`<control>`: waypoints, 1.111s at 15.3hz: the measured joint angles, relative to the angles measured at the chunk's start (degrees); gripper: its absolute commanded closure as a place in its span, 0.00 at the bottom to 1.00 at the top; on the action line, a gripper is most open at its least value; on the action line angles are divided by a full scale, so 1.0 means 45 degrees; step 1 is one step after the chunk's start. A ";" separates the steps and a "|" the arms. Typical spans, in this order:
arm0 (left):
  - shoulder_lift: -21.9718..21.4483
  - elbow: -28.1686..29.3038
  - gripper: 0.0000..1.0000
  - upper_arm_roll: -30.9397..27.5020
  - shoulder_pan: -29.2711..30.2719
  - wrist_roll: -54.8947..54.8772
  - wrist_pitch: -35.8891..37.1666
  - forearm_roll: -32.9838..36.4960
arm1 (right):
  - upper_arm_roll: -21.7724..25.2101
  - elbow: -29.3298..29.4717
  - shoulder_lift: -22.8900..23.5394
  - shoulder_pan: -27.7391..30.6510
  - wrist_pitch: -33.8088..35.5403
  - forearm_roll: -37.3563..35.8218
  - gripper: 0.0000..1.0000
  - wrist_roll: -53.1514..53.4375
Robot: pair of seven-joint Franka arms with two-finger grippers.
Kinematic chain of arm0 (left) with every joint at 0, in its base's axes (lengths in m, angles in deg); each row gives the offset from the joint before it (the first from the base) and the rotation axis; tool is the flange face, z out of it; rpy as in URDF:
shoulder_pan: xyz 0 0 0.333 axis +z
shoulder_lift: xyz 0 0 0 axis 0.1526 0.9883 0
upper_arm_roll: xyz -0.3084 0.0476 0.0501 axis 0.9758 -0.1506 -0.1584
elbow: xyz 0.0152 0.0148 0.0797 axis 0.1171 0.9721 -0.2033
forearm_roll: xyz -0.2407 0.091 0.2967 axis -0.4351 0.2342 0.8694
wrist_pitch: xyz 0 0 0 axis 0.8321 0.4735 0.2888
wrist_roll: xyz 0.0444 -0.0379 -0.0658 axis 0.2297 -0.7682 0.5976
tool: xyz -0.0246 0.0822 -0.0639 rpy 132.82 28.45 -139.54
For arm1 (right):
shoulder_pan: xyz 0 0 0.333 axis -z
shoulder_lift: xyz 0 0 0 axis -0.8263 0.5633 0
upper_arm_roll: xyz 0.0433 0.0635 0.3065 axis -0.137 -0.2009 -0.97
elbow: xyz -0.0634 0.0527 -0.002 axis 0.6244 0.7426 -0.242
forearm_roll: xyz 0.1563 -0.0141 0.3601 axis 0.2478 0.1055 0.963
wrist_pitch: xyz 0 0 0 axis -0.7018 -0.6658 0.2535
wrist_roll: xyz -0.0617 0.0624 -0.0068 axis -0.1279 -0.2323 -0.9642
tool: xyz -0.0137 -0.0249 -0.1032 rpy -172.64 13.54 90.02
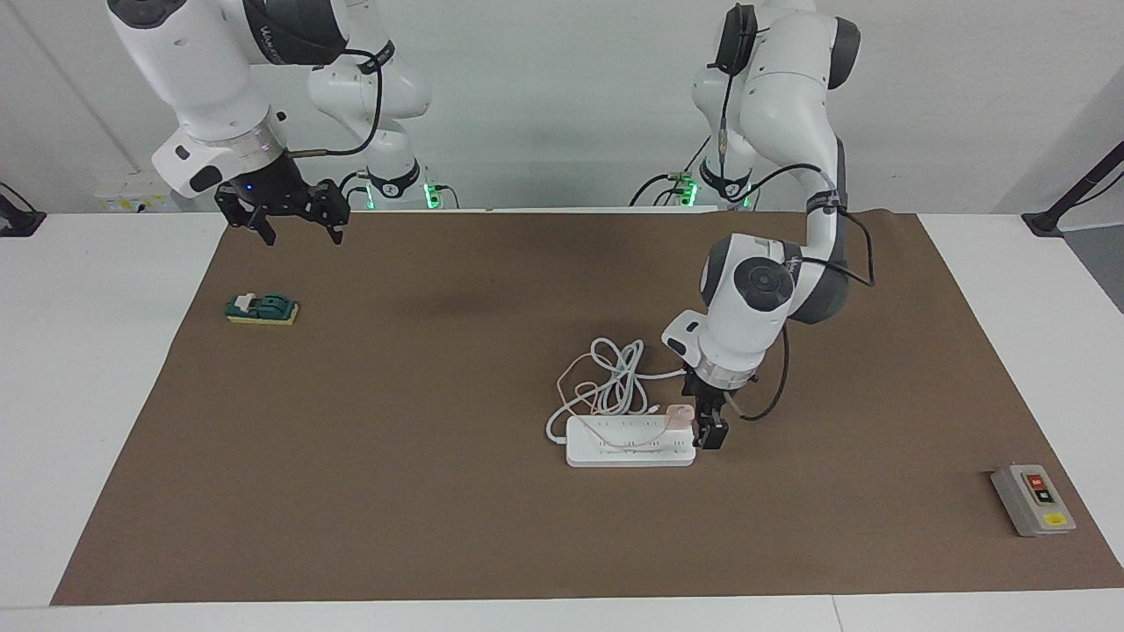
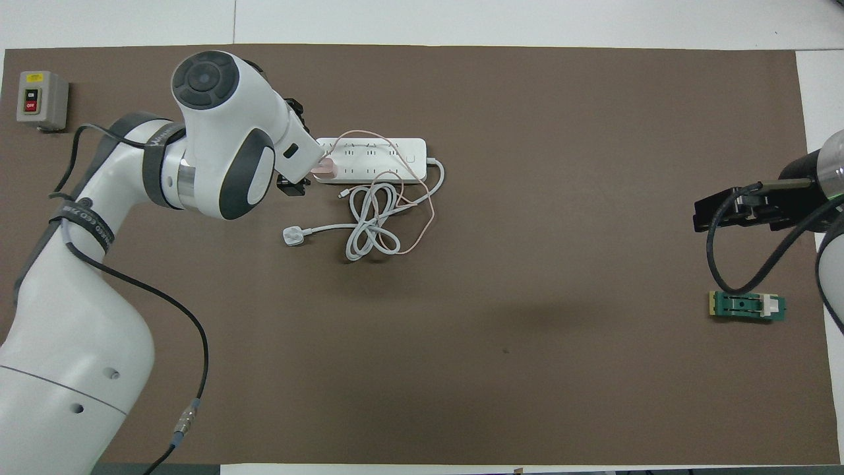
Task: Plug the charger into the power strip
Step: 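Open the left gripper and pull it back from the power strip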
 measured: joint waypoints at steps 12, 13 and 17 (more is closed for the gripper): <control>-0.5021 -0.0540 0.00 -0.0140 0.1467 0.5202 0.6239 -0.0630 | 0.0000 0.0000 0.0000 0.0000 0.0000 0.0000 0.00 0.0000; -0.5173 -0.0609 0.00 -0.0177 0.1663 0.5597 0.6696 -0.0630 | 0.0000 0.0000 -0.0001 0.0000 0.0000 0.0000 0.00 0.0000; -0.5254 -0.0883 0.00 -0.0252 0.2141 0.9978 0.7417 -0.0643 | 0.0000 0.0000 -0.0001 0.0000 0.0000 0.0000 0.00 0.0000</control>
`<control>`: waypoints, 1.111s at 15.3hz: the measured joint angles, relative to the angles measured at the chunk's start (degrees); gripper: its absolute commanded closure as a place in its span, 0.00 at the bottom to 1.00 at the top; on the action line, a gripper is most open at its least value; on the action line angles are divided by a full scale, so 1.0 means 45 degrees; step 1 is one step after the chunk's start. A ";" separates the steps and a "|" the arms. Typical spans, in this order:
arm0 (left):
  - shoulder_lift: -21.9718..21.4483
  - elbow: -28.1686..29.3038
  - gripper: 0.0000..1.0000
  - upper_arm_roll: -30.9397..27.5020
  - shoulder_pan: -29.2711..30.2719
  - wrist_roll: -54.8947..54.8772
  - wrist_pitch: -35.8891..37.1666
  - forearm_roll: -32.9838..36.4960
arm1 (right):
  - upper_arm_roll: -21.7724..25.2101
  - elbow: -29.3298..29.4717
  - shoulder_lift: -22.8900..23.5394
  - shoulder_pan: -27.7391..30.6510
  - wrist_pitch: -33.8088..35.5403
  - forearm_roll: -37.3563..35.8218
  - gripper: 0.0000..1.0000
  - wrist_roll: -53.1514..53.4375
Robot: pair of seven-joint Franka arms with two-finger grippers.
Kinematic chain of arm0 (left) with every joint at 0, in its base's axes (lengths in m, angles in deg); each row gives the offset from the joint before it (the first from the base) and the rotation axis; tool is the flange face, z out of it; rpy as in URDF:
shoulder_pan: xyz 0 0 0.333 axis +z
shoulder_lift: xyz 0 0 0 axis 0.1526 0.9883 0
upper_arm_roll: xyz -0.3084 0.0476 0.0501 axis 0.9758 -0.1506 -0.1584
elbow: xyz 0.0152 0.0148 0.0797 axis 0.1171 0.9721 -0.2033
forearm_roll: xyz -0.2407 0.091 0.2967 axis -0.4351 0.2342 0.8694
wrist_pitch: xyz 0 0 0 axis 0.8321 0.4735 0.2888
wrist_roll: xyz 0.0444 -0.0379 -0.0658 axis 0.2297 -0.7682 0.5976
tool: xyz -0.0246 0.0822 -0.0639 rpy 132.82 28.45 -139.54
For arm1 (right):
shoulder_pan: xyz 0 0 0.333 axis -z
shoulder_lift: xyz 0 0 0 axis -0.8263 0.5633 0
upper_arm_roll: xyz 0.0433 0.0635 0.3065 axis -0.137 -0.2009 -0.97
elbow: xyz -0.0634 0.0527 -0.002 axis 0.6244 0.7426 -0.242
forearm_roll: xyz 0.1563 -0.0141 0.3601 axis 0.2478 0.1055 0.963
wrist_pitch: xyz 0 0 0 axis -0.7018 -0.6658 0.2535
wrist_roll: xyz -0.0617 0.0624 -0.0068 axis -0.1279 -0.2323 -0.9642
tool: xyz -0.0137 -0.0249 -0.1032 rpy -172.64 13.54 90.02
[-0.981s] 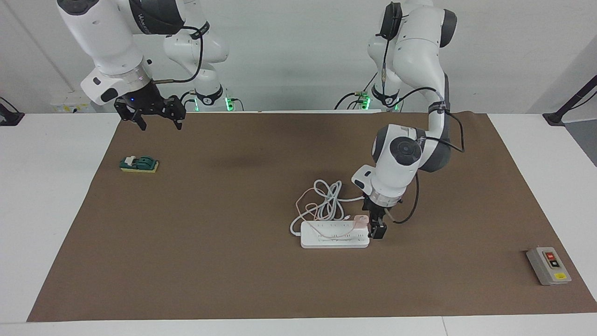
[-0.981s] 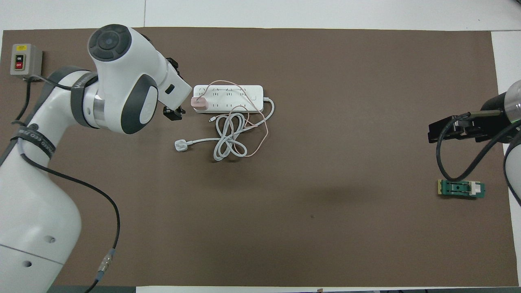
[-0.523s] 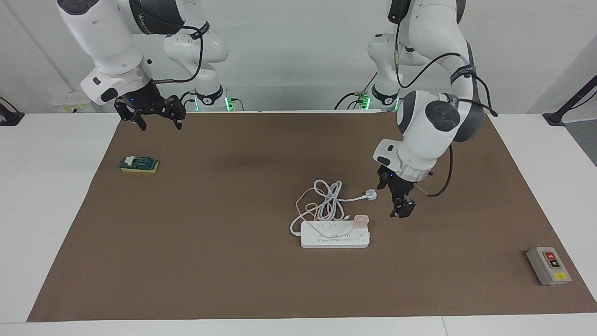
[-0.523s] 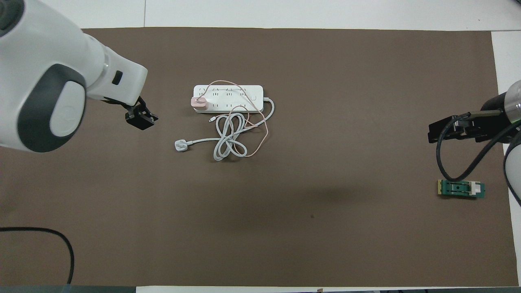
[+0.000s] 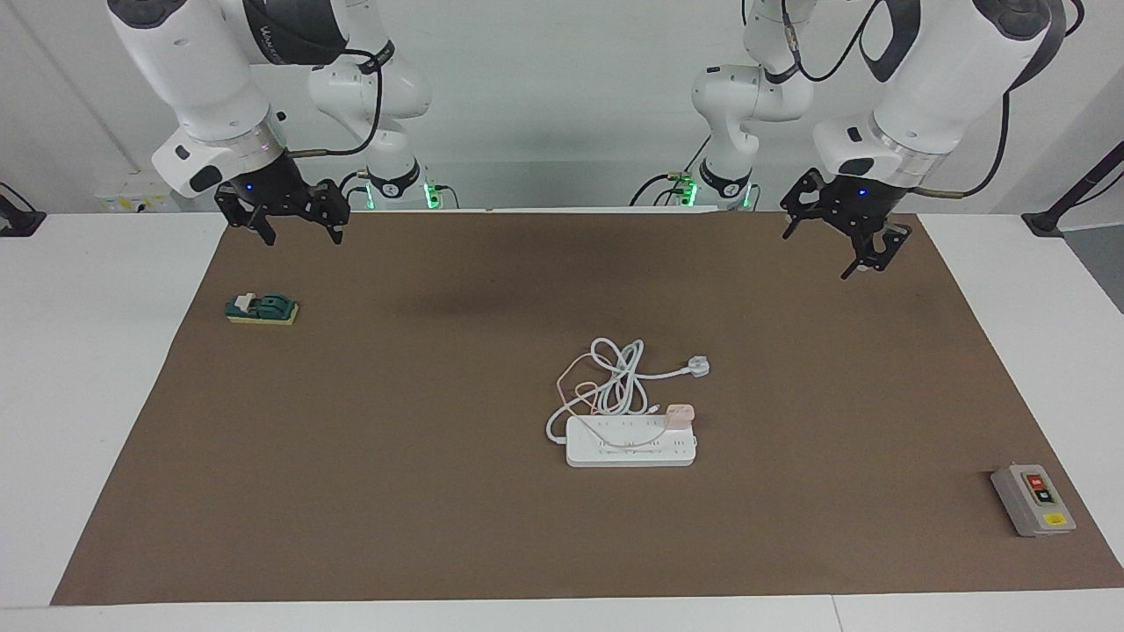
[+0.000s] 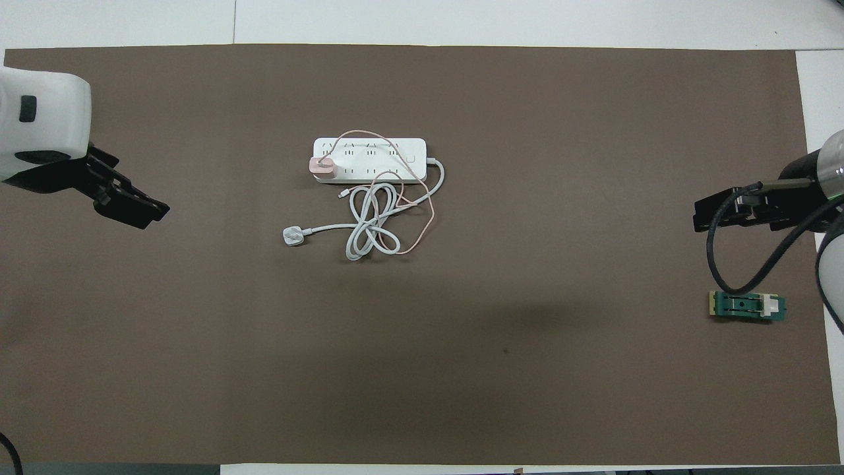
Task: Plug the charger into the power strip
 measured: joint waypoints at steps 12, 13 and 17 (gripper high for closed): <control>-0.0981 0.0448 0.00 -0.0008 0.1117 0.5976 0.1809 0.0435 | 0.0000 0.0000 0.0000 0.0000 0.0000 0.0000 0.00 0.0000; -0.1047 0.0545 0.00 -0.0004 0.1206 0.6052 0.1827 0.0436 | 0.0000 0.0000 0.0000 0.0000 0.0000 0.0000 0.00 0.0000; -0.1445 0.0656 0.00 0.0021 0.1313 0.6404 0.1827 0.0437 | 0.0000 0.0000 0.0000 0.0000 0.0000 0.0000 0.00 0.0000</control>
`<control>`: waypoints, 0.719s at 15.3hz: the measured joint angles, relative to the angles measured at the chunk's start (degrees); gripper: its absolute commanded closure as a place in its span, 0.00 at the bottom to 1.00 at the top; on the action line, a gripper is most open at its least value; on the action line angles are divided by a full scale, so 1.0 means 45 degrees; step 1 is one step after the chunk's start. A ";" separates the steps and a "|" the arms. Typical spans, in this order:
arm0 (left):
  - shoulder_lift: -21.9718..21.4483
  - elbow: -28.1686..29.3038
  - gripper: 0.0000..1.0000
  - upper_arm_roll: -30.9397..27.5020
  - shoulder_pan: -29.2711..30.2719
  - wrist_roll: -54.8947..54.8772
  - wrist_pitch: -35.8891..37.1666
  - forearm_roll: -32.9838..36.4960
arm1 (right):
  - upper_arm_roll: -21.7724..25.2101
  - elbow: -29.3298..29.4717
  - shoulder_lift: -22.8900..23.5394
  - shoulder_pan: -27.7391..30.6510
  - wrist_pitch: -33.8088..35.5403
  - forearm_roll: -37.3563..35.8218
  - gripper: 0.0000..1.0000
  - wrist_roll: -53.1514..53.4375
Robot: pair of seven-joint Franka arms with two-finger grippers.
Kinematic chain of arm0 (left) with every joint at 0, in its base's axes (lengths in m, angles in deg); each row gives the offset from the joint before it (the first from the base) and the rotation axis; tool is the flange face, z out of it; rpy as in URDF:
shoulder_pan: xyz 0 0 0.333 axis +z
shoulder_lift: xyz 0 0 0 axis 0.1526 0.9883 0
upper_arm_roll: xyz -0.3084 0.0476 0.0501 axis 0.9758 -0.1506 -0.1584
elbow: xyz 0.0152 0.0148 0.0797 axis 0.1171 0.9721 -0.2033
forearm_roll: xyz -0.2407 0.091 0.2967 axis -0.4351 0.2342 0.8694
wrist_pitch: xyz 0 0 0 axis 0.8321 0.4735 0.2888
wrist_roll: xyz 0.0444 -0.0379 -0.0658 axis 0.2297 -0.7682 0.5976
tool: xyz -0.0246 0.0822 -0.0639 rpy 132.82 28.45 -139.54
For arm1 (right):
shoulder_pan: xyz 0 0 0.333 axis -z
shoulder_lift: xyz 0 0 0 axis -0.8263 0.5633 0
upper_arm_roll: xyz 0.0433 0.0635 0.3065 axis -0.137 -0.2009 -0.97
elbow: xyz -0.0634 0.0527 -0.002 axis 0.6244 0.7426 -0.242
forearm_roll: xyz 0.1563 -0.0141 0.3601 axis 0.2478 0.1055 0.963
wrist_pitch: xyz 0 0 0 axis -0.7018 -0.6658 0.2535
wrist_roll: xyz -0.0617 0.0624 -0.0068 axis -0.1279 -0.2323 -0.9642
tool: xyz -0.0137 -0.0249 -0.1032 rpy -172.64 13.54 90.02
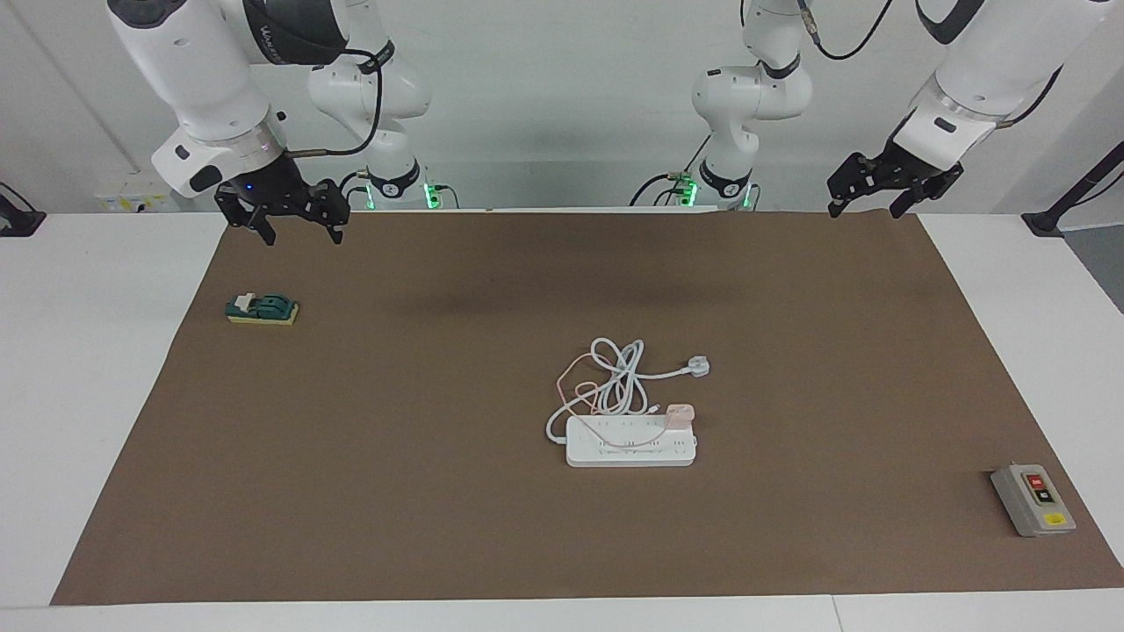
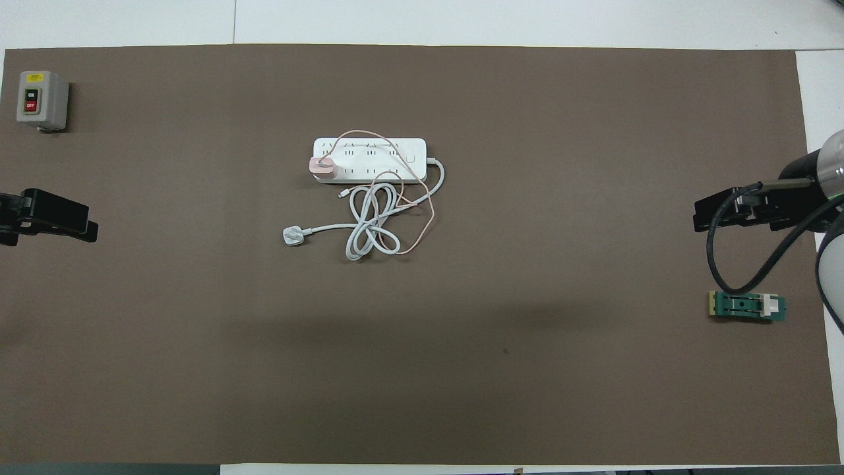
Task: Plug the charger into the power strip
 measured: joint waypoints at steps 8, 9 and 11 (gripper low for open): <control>-0.0161 0.0316 0.00 0.0024 0.0035 0.0375 -0.0003 0.0110 | 0.0000 0.0000 0.0000 0.0000 0.0000 0.0000 0.00 0.0000; -0.0160 0.0318 0.00 0.0029 0.0103 0.0406 -0.0010 0.0141 | 0.0000 0.0000 0.0000 0.0000 0.0000 0.0000 0.00 0.0000; -0.0121 0.0317 0.00 0.0045 0.0407 0.0423 -0.0039 0.0174 | 0.0000 0.0000 0.0000 0.0000 0.0000 0.0000 0.00 0.0000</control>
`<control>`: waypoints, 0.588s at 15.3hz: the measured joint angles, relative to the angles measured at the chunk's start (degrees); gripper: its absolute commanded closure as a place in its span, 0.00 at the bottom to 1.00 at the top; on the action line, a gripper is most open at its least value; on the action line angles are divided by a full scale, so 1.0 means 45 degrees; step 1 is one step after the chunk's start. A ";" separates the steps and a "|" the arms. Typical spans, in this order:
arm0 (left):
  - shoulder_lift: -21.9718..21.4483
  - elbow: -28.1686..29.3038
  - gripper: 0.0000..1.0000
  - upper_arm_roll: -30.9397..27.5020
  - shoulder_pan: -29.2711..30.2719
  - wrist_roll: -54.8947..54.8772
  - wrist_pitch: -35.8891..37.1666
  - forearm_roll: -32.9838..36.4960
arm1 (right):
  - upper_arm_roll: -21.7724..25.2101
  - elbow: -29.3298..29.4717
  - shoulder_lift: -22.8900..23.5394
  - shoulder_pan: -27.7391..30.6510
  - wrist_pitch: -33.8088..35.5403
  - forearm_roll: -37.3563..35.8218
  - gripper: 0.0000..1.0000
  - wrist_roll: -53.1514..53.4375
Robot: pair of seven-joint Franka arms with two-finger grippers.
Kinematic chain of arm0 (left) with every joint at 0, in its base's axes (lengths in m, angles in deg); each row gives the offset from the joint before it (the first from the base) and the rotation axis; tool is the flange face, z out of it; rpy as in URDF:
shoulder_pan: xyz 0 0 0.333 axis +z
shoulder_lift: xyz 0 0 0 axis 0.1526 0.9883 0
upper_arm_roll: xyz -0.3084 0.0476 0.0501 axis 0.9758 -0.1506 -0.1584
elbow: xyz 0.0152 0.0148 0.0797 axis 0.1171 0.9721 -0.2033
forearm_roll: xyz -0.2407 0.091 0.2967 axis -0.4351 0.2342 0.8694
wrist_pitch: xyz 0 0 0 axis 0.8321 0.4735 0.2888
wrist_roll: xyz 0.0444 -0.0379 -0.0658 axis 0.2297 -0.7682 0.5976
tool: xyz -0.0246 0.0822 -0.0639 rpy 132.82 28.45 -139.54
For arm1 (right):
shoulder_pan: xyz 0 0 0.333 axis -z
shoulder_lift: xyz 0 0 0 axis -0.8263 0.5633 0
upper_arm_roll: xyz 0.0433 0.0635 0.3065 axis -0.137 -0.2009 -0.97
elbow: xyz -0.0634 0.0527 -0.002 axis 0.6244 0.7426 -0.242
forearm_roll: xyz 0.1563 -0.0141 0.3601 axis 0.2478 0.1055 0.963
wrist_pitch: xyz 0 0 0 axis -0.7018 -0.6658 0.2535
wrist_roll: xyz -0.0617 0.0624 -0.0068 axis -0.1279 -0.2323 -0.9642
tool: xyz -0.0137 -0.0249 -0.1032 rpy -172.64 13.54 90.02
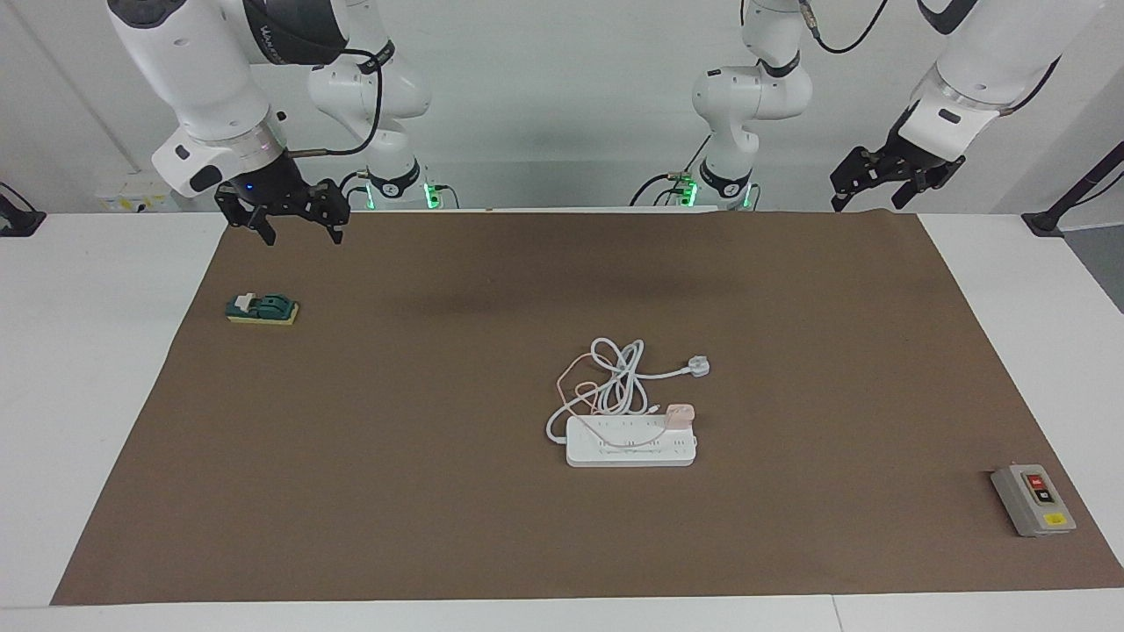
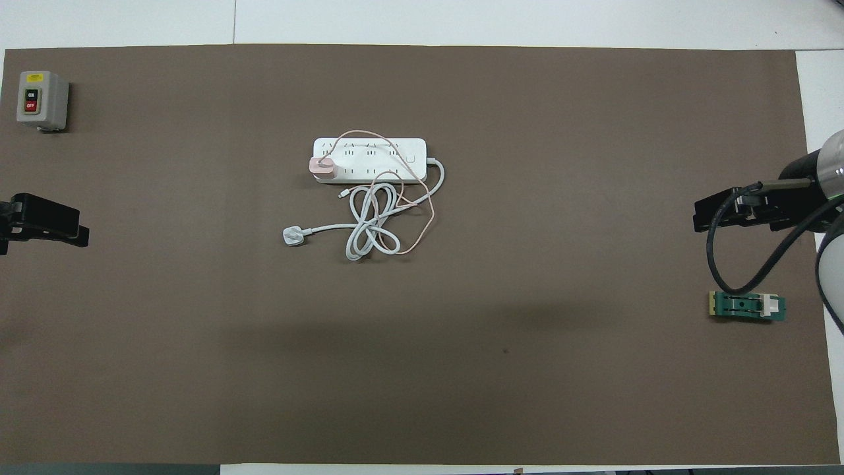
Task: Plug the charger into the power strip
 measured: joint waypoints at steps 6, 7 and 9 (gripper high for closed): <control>0.0383 -0.0004 0.00 0.0088 0.0192 0.0000 -0.0057 0.0089 | 0.0000 0.0000 0.0000 0.0000 0.0000 0.0000 0.00 0.0000; 0.0433 -0.0004 0.00 0.0112 0.0192 0.0000 -0.0059 0.0118 | 0.0000 0.0000 0.0000 0.0000 0.0000 0.0000 0.00 0.0000; 0.0473 -0.0006 0.00 0.0193 0.0188 0.0000 -0.0072 0.0144 | 0.0000 0.0000 0.0000 0.0000 0.0000 0.0000 0.00 0.0000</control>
